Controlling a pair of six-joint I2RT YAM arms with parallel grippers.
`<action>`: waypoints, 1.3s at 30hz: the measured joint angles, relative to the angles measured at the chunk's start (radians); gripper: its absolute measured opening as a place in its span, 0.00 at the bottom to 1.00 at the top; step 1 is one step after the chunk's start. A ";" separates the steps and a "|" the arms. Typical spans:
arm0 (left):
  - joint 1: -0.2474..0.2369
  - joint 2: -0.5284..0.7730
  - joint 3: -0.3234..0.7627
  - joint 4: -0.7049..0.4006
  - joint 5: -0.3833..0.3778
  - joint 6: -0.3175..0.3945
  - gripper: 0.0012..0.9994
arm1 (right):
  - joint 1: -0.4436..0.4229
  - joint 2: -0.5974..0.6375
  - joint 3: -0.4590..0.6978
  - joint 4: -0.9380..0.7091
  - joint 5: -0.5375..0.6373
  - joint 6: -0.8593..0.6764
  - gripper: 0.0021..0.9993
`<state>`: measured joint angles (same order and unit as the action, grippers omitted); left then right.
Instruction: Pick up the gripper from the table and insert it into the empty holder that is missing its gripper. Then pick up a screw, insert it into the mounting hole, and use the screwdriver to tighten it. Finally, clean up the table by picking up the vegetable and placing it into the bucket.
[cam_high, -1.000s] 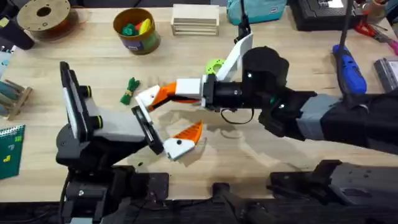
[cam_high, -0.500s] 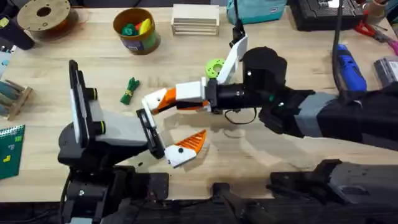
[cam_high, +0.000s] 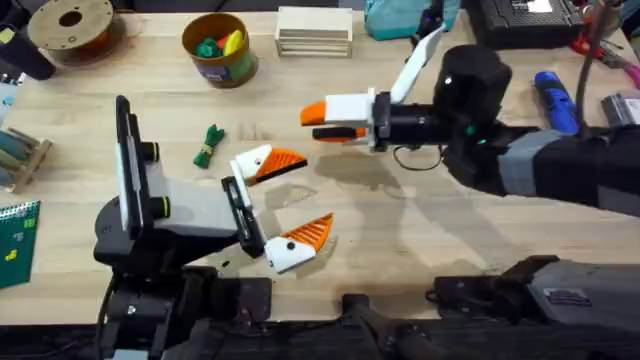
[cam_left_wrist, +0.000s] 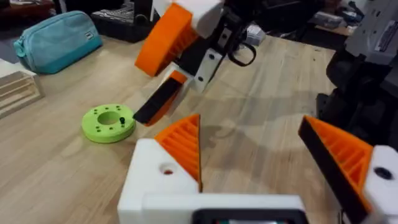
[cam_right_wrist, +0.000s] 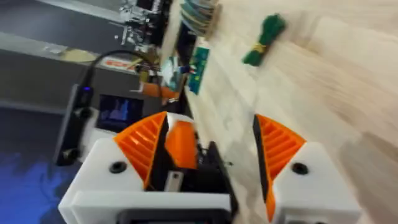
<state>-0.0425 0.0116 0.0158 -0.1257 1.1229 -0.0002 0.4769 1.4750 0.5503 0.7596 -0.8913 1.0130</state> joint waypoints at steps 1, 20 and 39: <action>0.000 0.000 0.000 0.000 0.001 0.000 0.99 | -0.020 0.000 0.000 -0.023 -0.014 -0.028 0.77; 0.000 0.000 0.000 0.000 0.003 0.000 0.99 | -0.153 0.000 0.416 -1.071 0.072 -0.751 0.92; 0.000 0.000 0.000 0.000 0.003 0.000 0.99 | -0.105 0.000 0.762 -1.603 0.630 -1.206 0.99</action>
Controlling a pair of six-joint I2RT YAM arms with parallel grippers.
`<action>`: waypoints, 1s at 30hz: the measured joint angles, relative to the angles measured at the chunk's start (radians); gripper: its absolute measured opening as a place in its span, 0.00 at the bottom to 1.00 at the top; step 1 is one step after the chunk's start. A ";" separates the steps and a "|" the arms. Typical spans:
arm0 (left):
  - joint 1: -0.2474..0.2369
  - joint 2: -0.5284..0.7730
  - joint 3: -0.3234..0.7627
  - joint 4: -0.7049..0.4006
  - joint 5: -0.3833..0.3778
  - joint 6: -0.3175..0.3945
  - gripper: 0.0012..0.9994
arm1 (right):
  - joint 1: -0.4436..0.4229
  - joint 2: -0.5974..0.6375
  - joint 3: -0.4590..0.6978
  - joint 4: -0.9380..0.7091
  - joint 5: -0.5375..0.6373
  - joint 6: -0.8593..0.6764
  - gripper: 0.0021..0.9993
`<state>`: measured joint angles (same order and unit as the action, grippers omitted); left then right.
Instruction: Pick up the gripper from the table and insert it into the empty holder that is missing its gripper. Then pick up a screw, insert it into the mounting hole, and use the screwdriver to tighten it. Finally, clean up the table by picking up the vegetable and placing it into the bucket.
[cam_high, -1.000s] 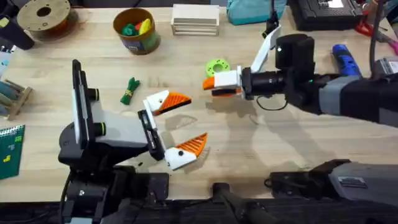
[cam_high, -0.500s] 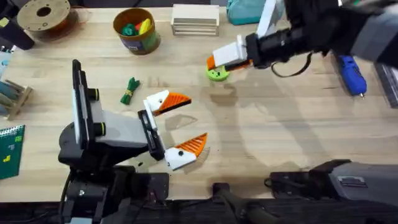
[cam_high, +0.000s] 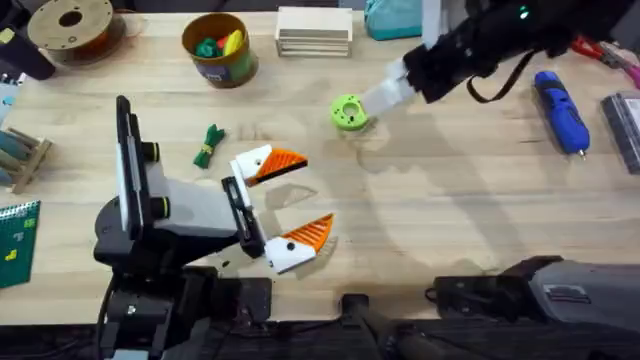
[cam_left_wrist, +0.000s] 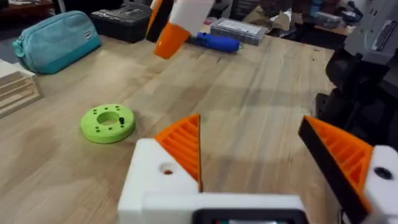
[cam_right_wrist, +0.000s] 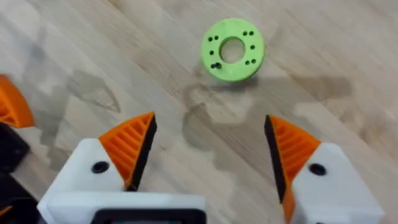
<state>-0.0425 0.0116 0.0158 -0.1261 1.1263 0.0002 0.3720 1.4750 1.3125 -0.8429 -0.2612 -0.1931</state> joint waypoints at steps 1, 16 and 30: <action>0.000 0.000 0.000 0.000 0.000 0.000 0.99 | 0.014 0.000 0.000 -0.003 0.030 -0.010 0.99; 0.000 0.000 0.000 0.000 0.000 0.000 0.99 | 0.088 0.112 0.001 0.055 0.146 -0.039 0.99; 0.000 0.000 0.000 0.000 0.000 0.000 0.99 | 0.150 0.285 0.039 0.150 0.153 0.134 0.99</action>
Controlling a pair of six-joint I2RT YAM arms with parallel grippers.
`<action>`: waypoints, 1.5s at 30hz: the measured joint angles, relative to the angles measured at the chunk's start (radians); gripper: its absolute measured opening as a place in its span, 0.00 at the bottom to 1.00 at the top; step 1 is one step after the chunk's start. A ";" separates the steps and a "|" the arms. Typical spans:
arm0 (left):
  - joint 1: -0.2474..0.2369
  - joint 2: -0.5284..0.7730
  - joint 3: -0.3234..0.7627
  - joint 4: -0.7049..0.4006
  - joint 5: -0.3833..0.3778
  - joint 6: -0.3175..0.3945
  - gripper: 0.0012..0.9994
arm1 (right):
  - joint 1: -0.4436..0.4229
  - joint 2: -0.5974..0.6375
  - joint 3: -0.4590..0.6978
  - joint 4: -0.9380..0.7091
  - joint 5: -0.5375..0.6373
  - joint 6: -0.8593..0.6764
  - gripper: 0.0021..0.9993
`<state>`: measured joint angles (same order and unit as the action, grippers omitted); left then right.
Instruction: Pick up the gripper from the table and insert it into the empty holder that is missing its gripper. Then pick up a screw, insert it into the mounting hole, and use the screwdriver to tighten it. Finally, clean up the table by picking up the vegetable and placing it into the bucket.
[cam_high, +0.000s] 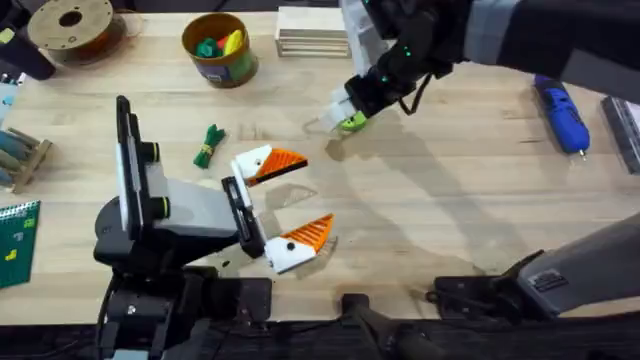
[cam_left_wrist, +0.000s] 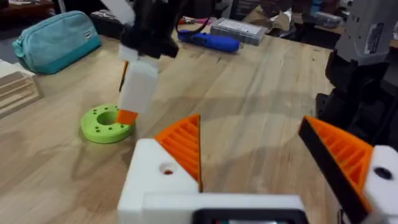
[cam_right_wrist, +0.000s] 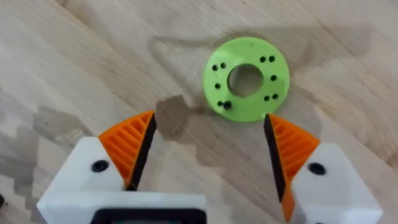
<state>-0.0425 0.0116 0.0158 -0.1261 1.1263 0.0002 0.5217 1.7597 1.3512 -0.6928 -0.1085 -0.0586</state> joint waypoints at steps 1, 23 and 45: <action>0.000 0.000 0.000 0.000 0.000 0.000 0.99 | 0.001 0.011 0.002 0.011 0.000 0.004 0.99; 0.000 0.000 0.000 0.000 0.000 0.000 0.99 | 0.052 0.160 0.090 0.011 0.048 0.007 0.99; 0.000 0.000 0.000 0.000 0.000 0.000 0.99 | 0.067 0.178 0.090 0.008 0.085 0.006 0.67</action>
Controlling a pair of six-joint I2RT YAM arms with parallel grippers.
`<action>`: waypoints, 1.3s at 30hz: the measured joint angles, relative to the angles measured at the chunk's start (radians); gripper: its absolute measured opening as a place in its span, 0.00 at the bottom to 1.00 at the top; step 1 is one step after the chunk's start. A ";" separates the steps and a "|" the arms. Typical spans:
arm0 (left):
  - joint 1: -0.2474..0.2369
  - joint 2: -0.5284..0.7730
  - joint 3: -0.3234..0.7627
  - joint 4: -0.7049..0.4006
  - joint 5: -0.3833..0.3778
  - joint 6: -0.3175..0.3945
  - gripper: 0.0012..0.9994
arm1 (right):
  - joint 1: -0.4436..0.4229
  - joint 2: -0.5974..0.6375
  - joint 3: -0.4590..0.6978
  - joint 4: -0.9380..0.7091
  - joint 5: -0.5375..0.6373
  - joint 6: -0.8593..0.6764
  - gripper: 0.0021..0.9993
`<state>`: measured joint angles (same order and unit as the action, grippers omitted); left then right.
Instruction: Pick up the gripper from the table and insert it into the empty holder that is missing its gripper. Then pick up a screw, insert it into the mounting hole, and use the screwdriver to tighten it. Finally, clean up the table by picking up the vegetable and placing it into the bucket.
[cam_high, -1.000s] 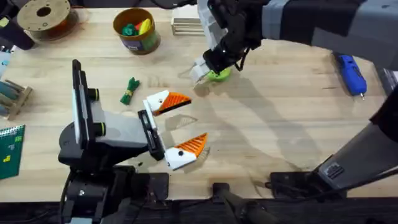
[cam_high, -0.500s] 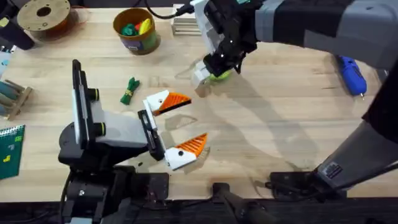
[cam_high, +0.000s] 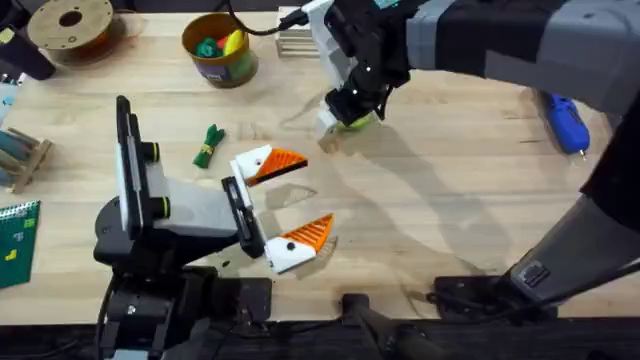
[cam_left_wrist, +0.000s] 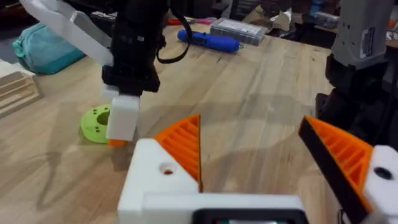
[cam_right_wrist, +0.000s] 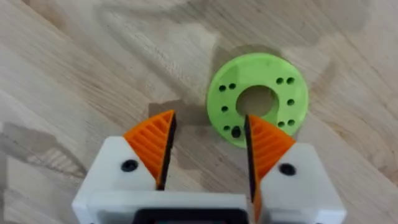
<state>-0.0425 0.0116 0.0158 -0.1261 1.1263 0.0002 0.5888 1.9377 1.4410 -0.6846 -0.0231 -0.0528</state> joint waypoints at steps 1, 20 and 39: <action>0.000 0.000 0.000 0.000 0.000 0.000 0.99 | 0.000 0.000 0.000 0.000 0.000 0.000 0.63; 0.000 0.000 0.000 0.000 0.000 0.000 0.99 | 0.001 0.000 0.000 -0.043 0.110 -0.003 0.61; 0.000 0.000 0.000 0.000 0.000 0.000 0.99 | 0.001 0.000 0.000 -0.067 0.113 -0.003 0.60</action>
<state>-0.0425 0.0116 0.0158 -0.1261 1.1263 0.0002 0.5896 1.9377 1.4410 -0.7517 0.0898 -0.0559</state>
